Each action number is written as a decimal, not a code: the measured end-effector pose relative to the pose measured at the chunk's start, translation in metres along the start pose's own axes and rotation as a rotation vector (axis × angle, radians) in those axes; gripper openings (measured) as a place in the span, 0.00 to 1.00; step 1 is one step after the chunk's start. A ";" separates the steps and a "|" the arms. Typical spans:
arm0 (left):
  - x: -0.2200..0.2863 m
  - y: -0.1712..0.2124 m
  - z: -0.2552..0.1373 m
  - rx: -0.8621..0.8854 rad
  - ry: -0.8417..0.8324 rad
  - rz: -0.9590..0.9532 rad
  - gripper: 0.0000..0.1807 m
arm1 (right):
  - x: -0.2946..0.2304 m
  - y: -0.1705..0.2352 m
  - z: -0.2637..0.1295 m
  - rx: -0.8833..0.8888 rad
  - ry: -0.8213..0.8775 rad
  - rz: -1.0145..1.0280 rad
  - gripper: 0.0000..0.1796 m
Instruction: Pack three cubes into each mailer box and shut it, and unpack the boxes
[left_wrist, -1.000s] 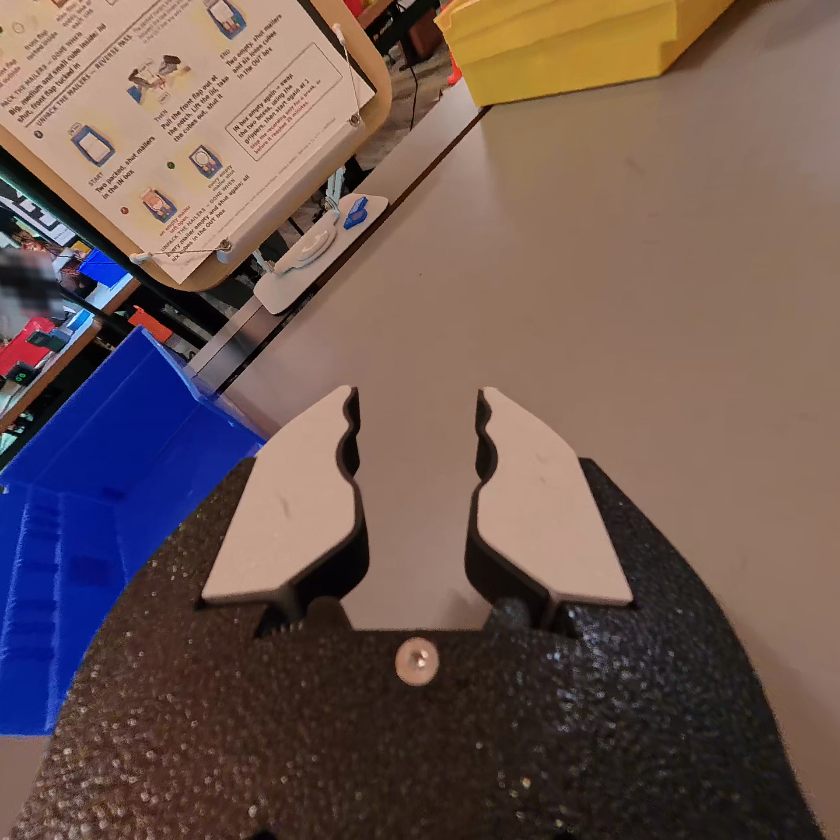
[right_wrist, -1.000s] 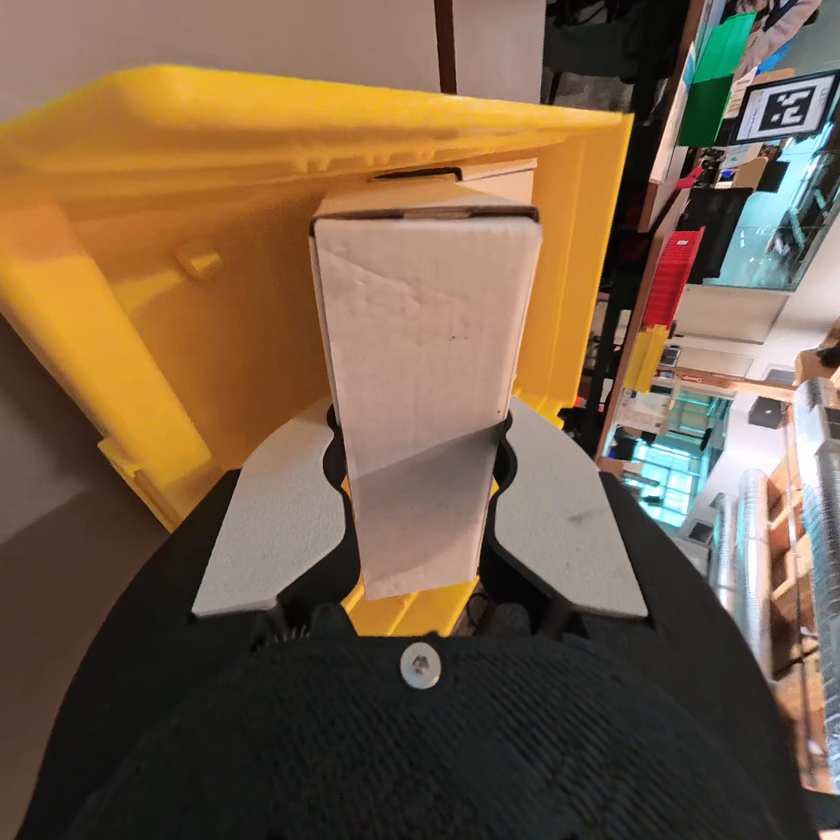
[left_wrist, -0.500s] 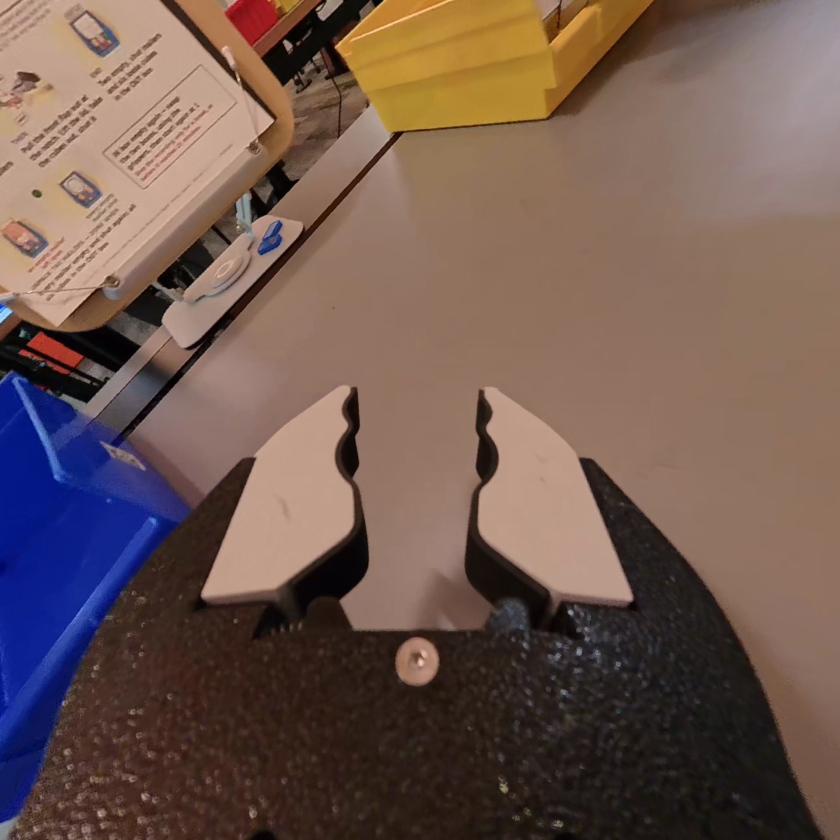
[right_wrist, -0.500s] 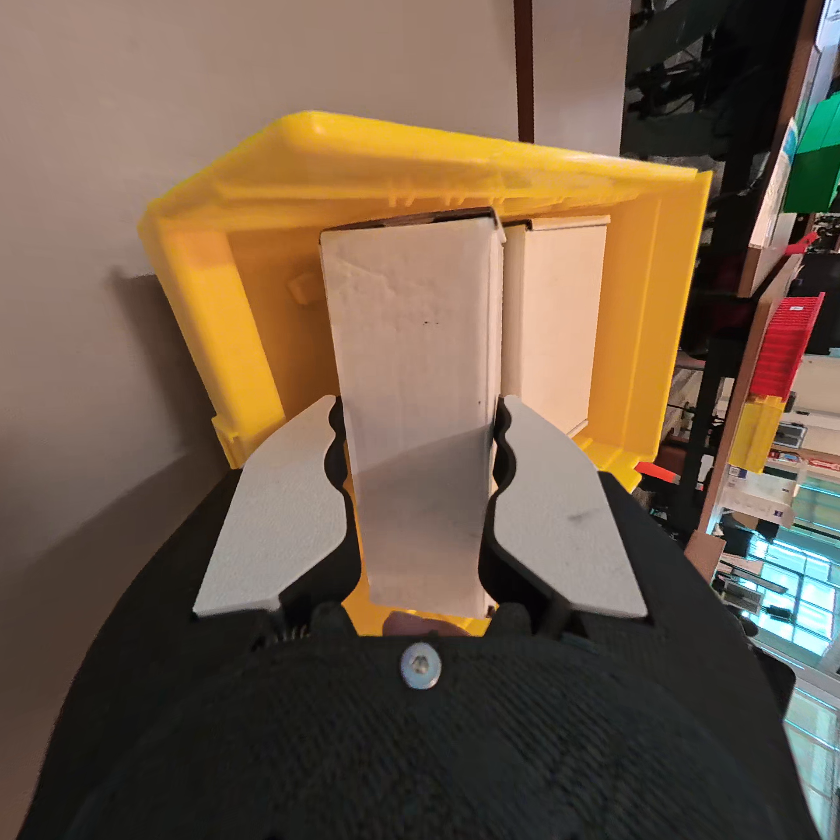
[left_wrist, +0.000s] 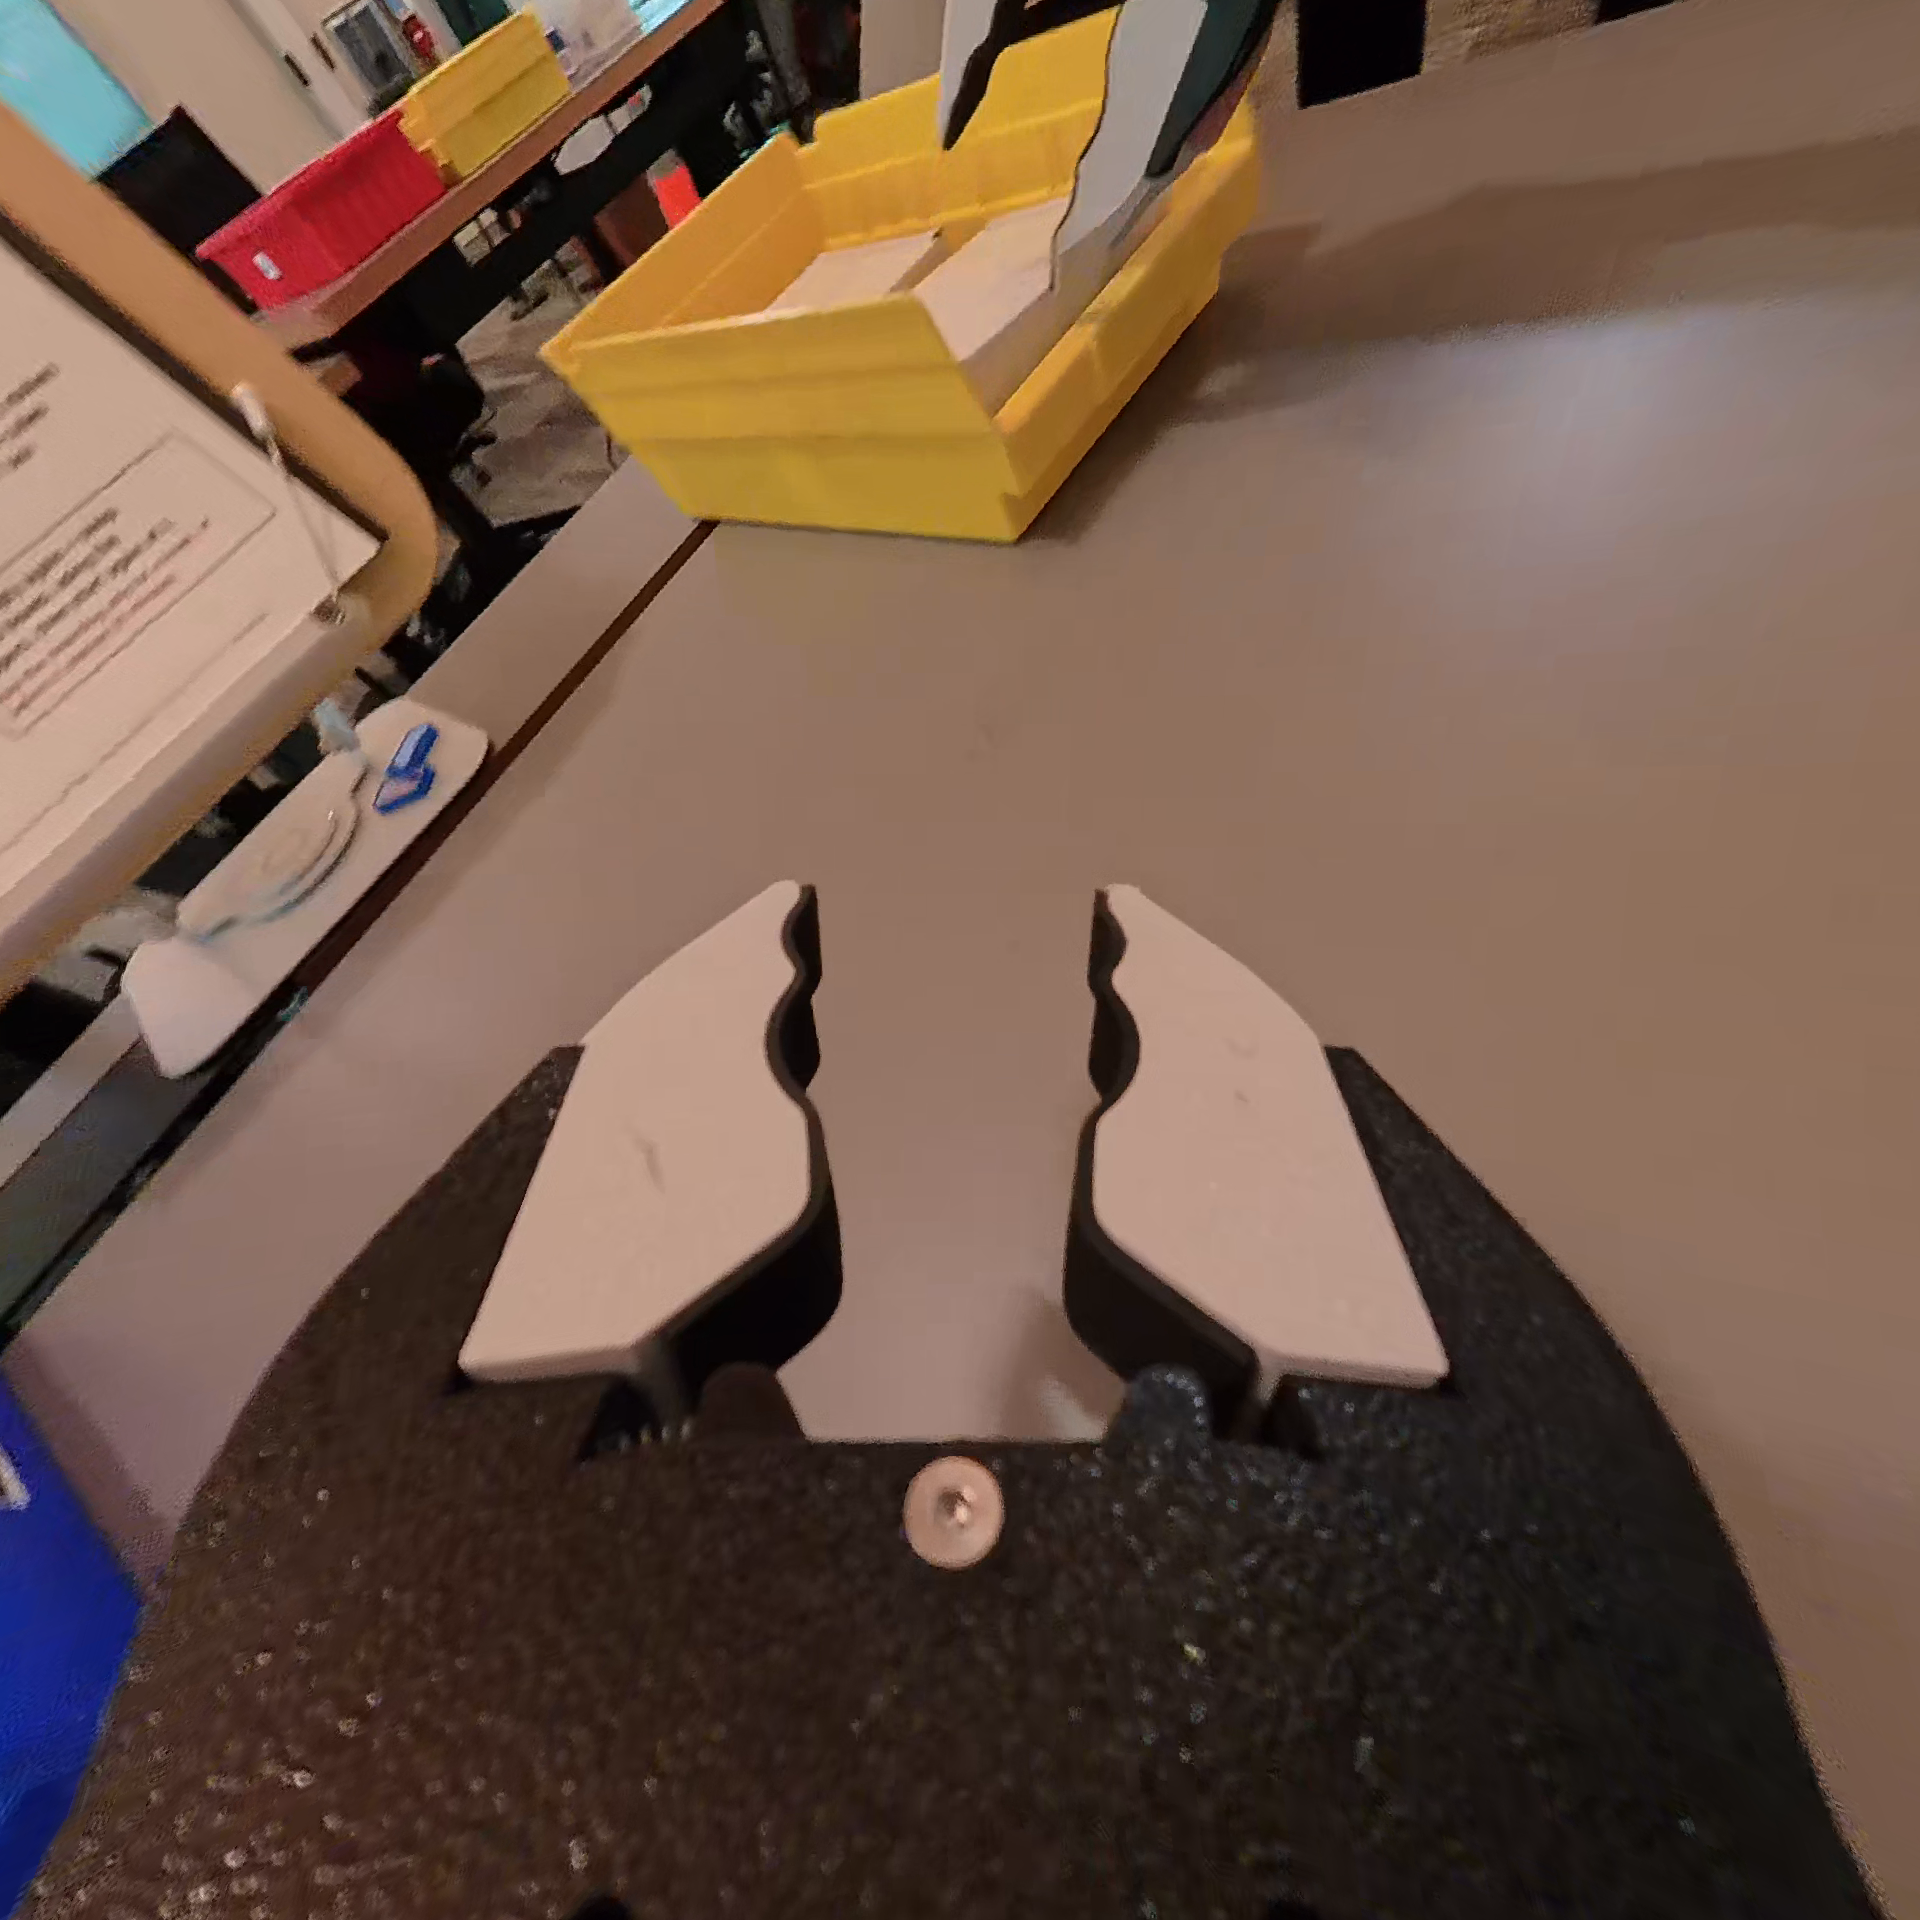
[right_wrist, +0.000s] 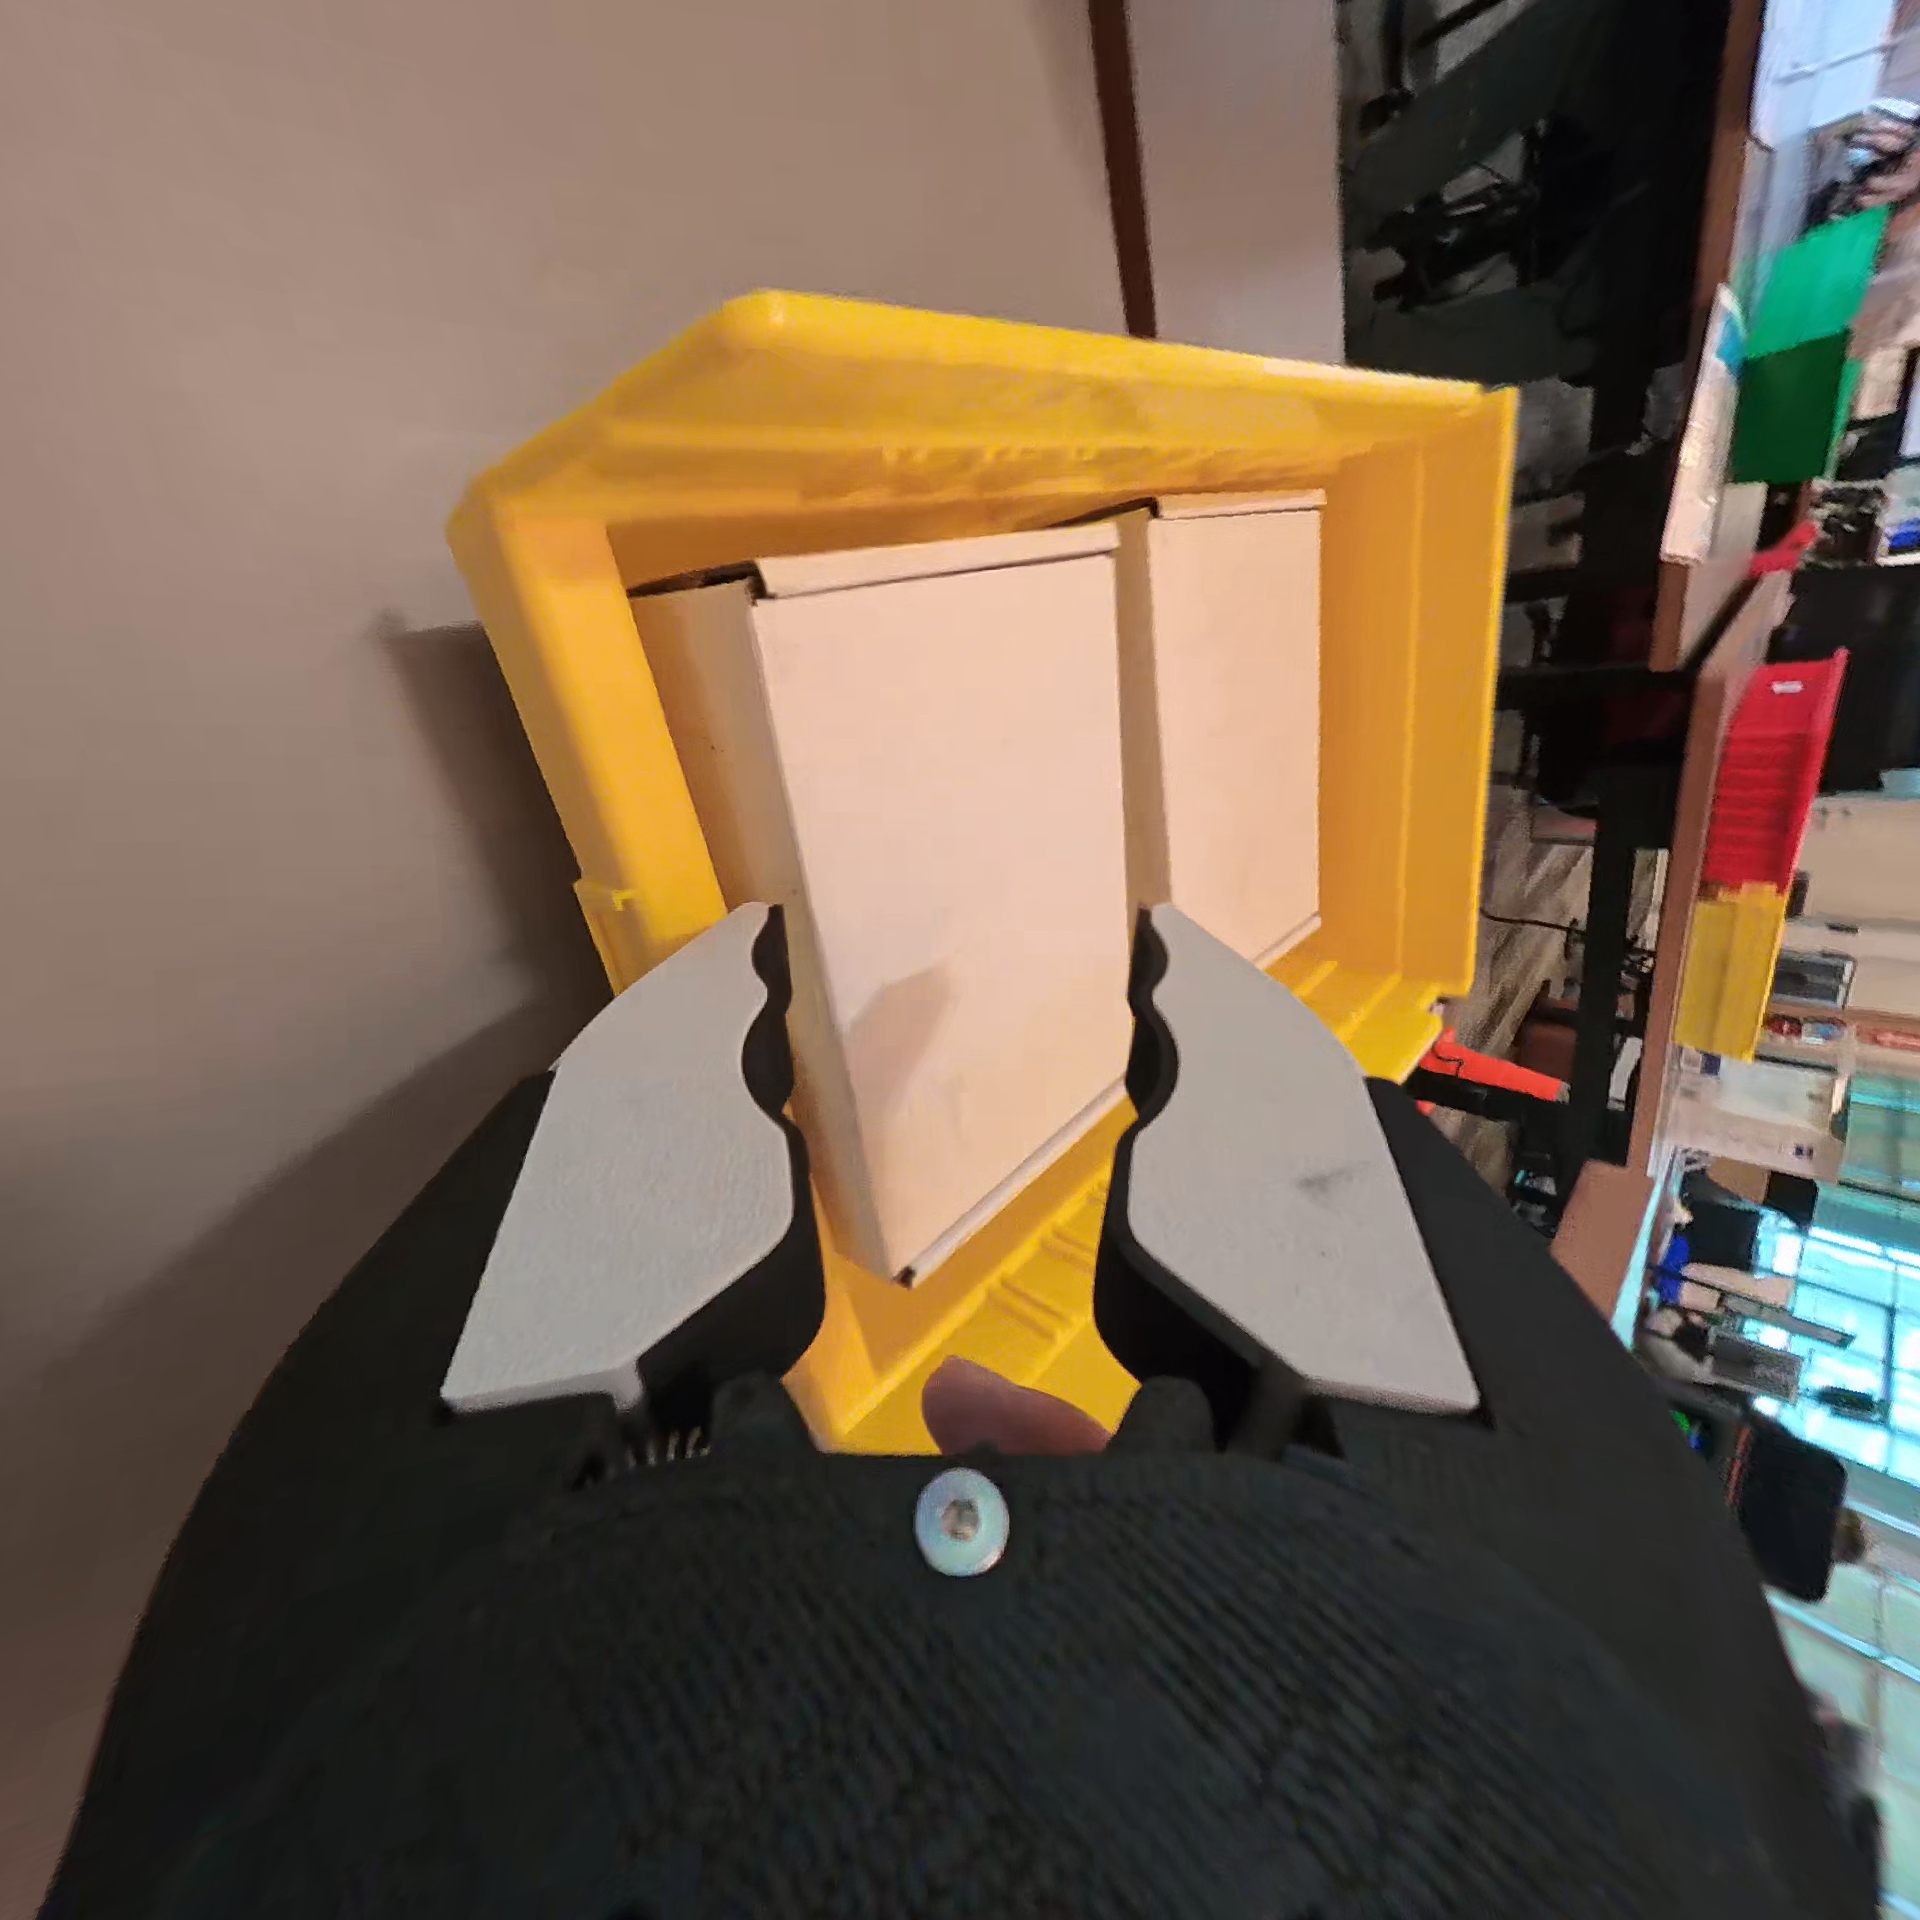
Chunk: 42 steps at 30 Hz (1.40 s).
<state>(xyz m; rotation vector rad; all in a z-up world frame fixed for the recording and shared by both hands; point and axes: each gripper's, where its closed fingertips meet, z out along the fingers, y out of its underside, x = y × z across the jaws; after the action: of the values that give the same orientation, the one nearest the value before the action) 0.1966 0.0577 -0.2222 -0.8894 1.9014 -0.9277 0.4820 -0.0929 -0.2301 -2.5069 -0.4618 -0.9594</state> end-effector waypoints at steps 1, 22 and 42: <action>0.003 -0.009 0.005 0.012 0.016 0.004 0.27 | 0.001 -0.003 -0.008 0.023 0.028 0.045 0.35; -0.029 -0.123 0.208 -0.423 0.062 -0.078 0.39 | -0.056 0.029 -0.123 0.268 0.260 0.984 0.36; -0.013 -0.116 0.308 -0.658 0.123 0.159 0.44 | -0.068 0.066 -0.104 0.253 0.192 1.093 0.36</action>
<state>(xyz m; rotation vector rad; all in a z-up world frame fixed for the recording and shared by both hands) 0.5004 -0.0696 -0.2395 -1.0424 2.3948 -0.2507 0.4055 -0.2110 -0.2238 -1.9258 0.7428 -0.5989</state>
